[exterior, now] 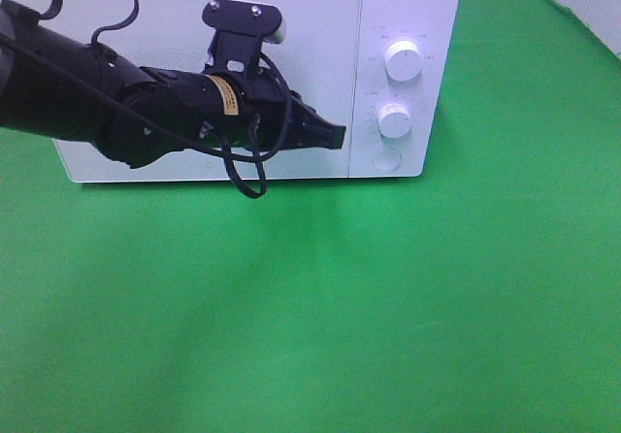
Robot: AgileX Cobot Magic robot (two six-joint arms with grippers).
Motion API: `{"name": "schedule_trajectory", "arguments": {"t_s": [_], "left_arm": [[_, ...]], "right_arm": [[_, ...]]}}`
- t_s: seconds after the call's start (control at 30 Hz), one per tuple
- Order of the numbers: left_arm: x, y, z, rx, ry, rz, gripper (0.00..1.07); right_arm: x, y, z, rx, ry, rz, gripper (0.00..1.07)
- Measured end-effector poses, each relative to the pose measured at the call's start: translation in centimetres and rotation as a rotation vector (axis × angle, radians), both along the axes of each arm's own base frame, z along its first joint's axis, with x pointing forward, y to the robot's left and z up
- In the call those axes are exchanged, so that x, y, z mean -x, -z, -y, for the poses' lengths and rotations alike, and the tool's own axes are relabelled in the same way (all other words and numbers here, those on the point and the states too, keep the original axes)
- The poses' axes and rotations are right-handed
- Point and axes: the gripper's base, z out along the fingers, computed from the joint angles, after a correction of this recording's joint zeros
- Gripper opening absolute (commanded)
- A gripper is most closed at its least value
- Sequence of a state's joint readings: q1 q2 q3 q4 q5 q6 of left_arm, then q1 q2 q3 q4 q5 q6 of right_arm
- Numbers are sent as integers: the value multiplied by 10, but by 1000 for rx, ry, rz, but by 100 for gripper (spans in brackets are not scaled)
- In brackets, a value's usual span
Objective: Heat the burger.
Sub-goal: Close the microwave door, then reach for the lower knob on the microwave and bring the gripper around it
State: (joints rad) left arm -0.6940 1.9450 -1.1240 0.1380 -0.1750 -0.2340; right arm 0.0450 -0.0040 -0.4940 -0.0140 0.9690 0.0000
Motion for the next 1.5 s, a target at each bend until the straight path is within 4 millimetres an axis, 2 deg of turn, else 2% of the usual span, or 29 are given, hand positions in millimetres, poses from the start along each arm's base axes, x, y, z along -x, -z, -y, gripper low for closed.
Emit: {"name": "schedule_trajectory", "arguments": {"t_s": [0.03, 0.07, 0.1, 0.13, 0.17, 0.2, 0.23, 0.3, 0.47, 0.6, 0.67, 0.73, 0.83, 0.9, 1.0, 1.03, 1.07, 1.13, 1.17, 1.2, 1.23, 1.27, 1.3, 1.33, 1.37, 1.43, 1.47, 1.5], "left_arm": [[10, -2, 3, -48, 14, -46, 35], [16, -3, 5, -79, 24, -74, 50], [16, -3, 5, -79, 24, -74, 50], [28, -4, 7, -140, 38, -128, 78], [28, -4, 7, -140, 38, -128, 78], [37, -6, 8, -186, 49, -169, 102], [37, -6, 8, -186, 49, -169, 102], [52, -9, 5, -276, 55, -248, 100], [58, -11, -2, -343, 45, -309, 100], [69, -22, -15, -422, 20, -399, 100], [69, -22, -15, -422, 20, -399, 100], [81, -40, -28, -471, 2, -458, 100], [83, -43, -30, -477, -1, -466, 100], [90, -56, -40, -495, -30, -508, 100], [91, -59, -44, -494, -41, -526, 100], [90, -65, -54, -494, -71, -554, 100], [90, -65, -54, -494, -71, -554, 100], [81, -78, -83, -480, -160, -604, 100], [81, -78, -83, -480, -160, -604, 100], [75, -85, -102, -464, -214, -628, 100], [75, -85, -102, -464, -214, -628, 100], [71, -92, -120, -433, -259, -654, 100], [71, -92, -120, -433, -259, -654, 100], [69, -100, -137, -403, -294, -671, 100], [69, -100, -137, -403, -294, -671, 100], [67, -113, -168, -336, -353, -703, 100], [67, -113, -168, -336, -353, -703, 100], [67, -121, -188, -298, -396, -712, 100]], "right_arm": [[0, 0, 0, 0, 0, 0, 75], [0, 0, 0, 0, 0, 0, 75], [0, 0, 0, 0, 0, 0, 75], [0, 0, 0, 0, 0, 0, 75], [0, 0, 0, 0, 0, 0, 75], [0, 0, 0, 0, 0, 0, 75], [0, 0, 0, 0, 0, 0, 75], [0, 0, 0, 0, 0, 0, 75], [0, 0, 0, 0, 0, 0, 75], [0, 0, 0, 0, 0, 0, 75], [0, 0, 0, 0, 0, 0, 75], [0, 0, 0, 0, 0, 0, 75], [0, 0, 0, 0, 0, 0, 75], [0, 0, 0, 0, 0, 0, 75], [0, 0, 0, 0, 0, 0, 75], [0, 0, 0, 0, 0, 0, 75], [0, 0, 0, 0, 0, 0, 75], [0, 0, 0, 0, 0, 0, 75], [0, 0, 0, 0, 0, 0, 75], [0, 0, 0, 0, 0, 0, 75], [0, 0, 0, 0, 0, 0, 75], [0, 0, 0, 0, 0, 0, 75], [0, 0, 0, 0, 0, 0, 75], [0, 0, 0, 0, 0, 0, 75], [0, 0, 0, 0, 0, 0, 75], [0, 0, 0, 0, 0, 0, 75], [0, 0, 0, 0, 0, 0, 75], [0, 0, 0, 0, 0, 0, 75]]}}
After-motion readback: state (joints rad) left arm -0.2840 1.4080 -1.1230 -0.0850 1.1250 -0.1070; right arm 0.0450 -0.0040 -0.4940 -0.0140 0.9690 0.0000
